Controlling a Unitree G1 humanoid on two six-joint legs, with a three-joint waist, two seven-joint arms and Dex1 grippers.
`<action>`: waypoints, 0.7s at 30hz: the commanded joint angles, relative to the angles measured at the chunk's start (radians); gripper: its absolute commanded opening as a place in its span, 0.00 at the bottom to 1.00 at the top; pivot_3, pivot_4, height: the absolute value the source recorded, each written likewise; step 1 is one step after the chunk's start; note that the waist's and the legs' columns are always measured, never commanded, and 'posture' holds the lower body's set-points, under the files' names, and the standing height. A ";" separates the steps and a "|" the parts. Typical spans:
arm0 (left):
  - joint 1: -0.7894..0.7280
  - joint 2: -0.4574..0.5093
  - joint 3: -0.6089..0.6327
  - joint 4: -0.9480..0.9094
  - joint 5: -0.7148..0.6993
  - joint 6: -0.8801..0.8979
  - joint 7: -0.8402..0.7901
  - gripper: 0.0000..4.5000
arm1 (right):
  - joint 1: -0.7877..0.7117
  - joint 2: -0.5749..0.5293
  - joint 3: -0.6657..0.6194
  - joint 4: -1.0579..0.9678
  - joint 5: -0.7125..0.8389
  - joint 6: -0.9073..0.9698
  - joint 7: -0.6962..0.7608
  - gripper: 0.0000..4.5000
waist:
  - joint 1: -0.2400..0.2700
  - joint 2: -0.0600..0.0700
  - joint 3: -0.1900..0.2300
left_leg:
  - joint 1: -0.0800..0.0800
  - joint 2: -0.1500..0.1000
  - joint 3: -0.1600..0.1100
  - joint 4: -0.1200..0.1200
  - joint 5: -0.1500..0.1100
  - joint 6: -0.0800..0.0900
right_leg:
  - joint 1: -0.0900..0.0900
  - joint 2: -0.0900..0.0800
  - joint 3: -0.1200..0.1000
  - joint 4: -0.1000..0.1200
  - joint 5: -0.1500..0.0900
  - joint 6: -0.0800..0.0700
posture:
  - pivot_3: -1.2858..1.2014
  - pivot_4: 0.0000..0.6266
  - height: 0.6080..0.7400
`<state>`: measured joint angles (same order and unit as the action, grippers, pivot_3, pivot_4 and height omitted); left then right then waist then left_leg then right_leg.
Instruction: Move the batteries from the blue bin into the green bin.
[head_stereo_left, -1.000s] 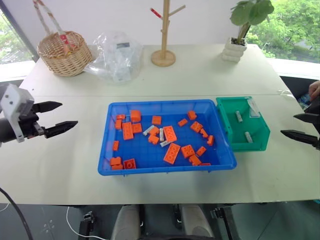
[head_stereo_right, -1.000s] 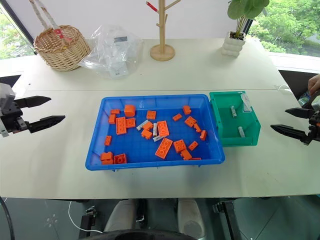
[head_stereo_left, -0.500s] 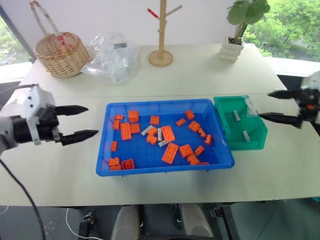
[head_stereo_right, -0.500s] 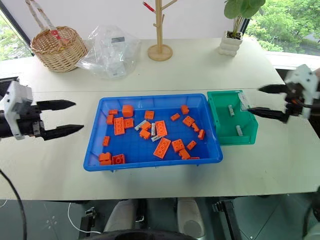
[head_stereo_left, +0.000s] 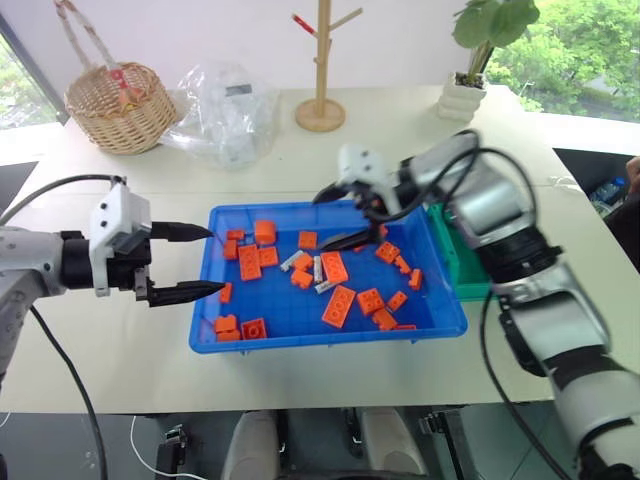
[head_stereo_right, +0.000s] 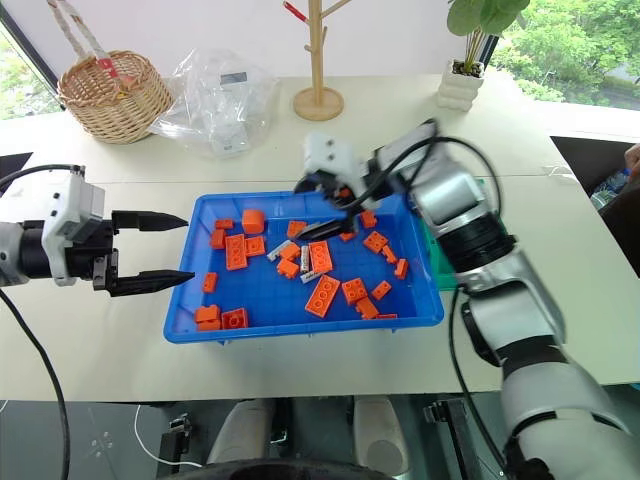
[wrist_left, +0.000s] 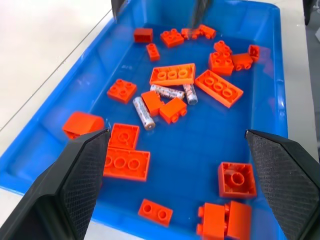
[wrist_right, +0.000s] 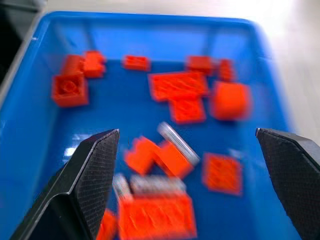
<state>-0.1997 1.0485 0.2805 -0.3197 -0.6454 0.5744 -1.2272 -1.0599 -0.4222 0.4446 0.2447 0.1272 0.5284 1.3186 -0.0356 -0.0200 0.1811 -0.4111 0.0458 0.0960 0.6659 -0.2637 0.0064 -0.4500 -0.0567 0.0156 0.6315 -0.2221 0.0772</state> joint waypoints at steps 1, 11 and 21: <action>0.006 0.000 0.015 -0.032 -0.011 -0.006 0.007 1.00 | -0.047 0.068 0.025 0.062 -0.045 0.019 -0.058 0.99 | 0.000 0.000 0.000 | 0.000 0.000 0.000 0.000 0.000 0.000 | 0.000 0.000 0.000 0.000 0.000 0.000 | 0.52 0.24 0.97; 0.011 -0.014 0.022 -0.045 -0.011 -0.010 0.040 1.00 | -0.052 0.194 0.084 0.287 -0.168 -0.065 -0.149 0.99 | -0.007 -0.001 0.000 | 0.000 0.000 -0.001 0.000 0.001 -0.001 | 0.000 0.000 0.000 0.001 0.001 0.002 | 0.52 0.24 0.97; -0.005 -0.024 0.017 -0.038 -0.010 -0.013 0.056 1.00 | -0.057 0.236 0.126 0.408 -0.278 -0.196 -0.166 0.99 | -0.009 -0.001 0.000 | 0.000 0.000 -0.001 -0.001 0.001 -0.001 | 0.000 0.001 0.000 0.001 0.002 0.003 | 0.52 0.24 0.97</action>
<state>-0.1920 1.0200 0.2810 -0.3381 -0.6453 0.5738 -1.1749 -1.0869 -0.1925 0.5697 0.6457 -0.1300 0.3609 1.1591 -0.0447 -0.0207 0.1807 -0.4107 0.0460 0.0953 0.6653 -0.2632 0.0053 -0.4501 -0.0559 0.0152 0.6322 -0.2203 0.0802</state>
